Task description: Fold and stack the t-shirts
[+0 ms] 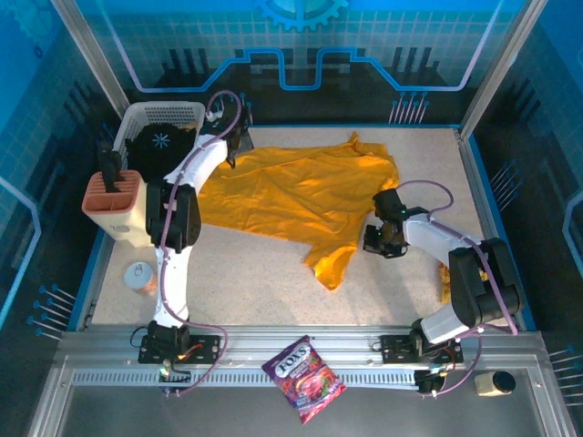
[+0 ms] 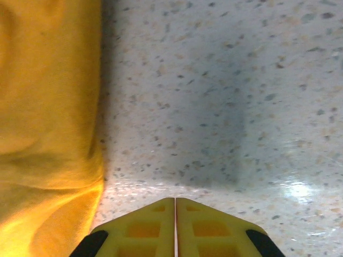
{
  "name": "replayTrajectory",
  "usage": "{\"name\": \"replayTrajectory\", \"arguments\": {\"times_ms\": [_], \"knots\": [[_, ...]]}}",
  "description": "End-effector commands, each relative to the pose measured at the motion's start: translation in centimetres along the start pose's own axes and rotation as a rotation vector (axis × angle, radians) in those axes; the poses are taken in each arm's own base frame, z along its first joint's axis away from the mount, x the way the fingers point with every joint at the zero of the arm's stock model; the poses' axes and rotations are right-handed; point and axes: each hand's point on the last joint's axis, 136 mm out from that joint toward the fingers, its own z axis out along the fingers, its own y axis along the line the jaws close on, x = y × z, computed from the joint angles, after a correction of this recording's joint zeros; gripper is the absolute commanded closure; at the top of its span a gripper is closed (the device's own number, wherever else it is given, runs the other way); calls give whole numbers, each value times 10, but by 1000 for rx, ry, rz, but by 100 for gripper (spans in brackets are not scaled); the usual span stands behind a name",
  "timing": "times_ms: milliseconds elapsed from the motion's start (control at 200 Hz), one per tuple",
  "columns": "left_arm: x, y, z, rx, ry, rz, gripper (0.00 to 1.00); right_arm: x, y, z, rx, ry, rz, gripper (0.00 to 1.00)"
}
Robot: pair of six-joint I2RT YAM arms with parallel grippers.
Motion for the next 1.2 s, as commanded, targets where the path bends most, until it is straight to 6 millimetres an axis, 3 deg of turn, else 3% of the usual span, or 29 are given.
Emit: {"name": "replayTrajectory", "arguments": {"times_ms": [0,165,355,591,691,841,976,1196], "knots": [[4,12,-53,31,17,2,6,2,24,-10,-52,-3,-28,82],[70,27,-64,17,122,80,15,16,54,-6,-94,18,-69,64],[135,32,-50,-4,228,144,29,25,58,16,-64,54,-36,61],[166,28,-16,-78,291,217,38,25,48,18,-16,26,-33,50],[174,28,-5,-146,319,290,41,24,52,24,-29,33,-32,60],[188,29,-1,-184,352,357,47,26,46,32,2,42,-27,100],[201,34,-6,-196,377,406,51,27,28,22,55,22,-34,100],[241,42,-40,-171,429,465,55,27,-23,-35,182,-74,-36,100]]}}
